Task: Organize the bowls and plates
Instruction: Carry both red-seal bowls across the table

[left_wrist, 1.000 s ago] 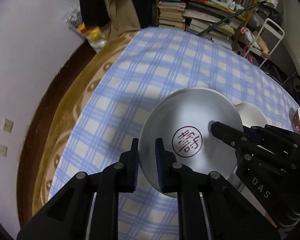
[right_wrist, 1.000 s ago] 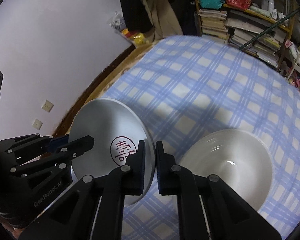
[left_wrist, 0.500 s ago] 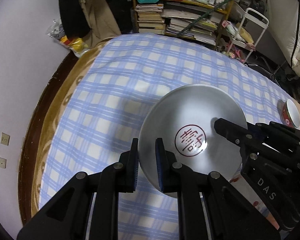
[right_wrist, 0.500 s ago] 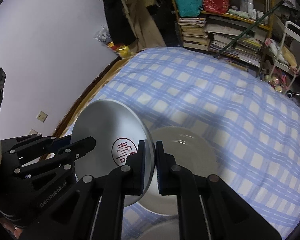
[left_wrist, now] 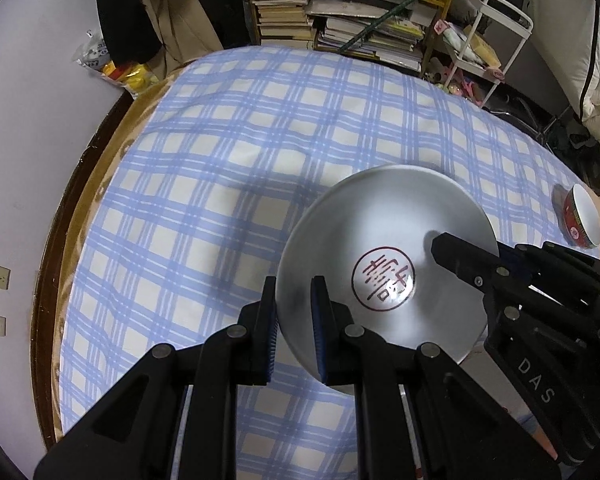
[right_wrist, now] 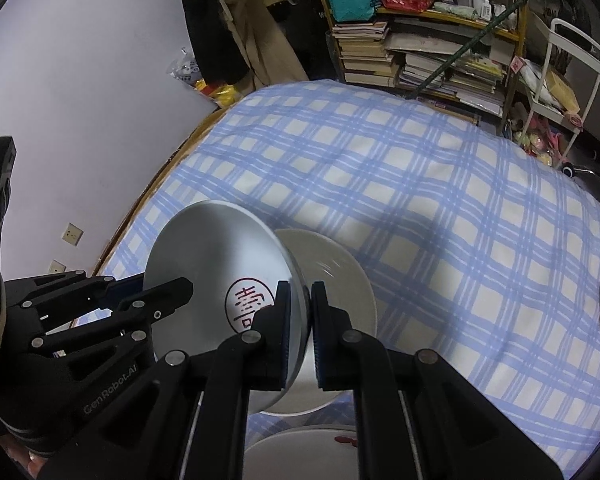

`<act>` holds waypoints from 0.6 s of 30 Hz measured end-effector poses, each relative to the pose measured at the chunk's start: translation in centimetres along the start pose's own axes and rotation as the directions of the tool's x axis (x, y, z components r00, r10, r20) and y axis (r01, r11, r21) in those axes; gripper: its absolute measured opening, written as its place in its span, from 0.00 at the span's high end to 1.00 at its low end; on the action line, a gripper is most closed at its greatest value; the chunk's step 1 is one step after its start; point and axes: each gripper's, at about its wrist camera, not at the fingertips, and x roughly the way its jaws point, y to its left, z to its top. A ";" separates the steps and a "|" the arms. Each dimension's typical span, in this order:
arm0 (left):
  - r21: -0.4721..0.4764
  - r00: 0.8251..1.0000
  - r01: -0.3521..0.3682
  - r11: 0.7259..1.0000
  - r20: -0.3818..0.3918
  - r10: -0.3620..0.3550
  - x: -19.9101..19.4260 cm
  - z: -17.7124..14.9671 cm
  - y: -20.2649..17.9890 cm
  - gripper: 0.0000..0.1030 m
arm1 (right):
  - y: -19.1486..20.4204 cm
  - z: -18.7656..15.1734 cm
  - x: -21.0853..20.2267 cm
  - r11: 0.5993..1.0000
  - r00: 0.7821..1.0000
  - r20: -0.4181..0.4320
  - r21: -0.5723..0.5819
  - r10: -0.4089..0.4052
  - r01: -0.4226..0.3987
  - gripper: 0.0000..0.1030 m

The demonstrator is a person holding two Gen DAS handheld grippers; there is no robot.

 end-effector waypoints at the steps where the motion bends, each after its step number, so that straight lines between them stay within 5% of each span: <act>1: 0.003 1.000 -0.001 1.000 -0.006 0.001 0.3 0.0 -0.1 0.86 | -0.1 0.0 0.2 1.000 1.000 -0.002 0.001 -0.002 0.002 0.89; 18: 0.021 0.998 -0.003 1.000 -0.058 0.004 3.1 -0.8 -0.5 0.86 | -0.3 -1.5 2.2 0.996 0.998 -0.044 -0.074 -0.049 0.046 0.89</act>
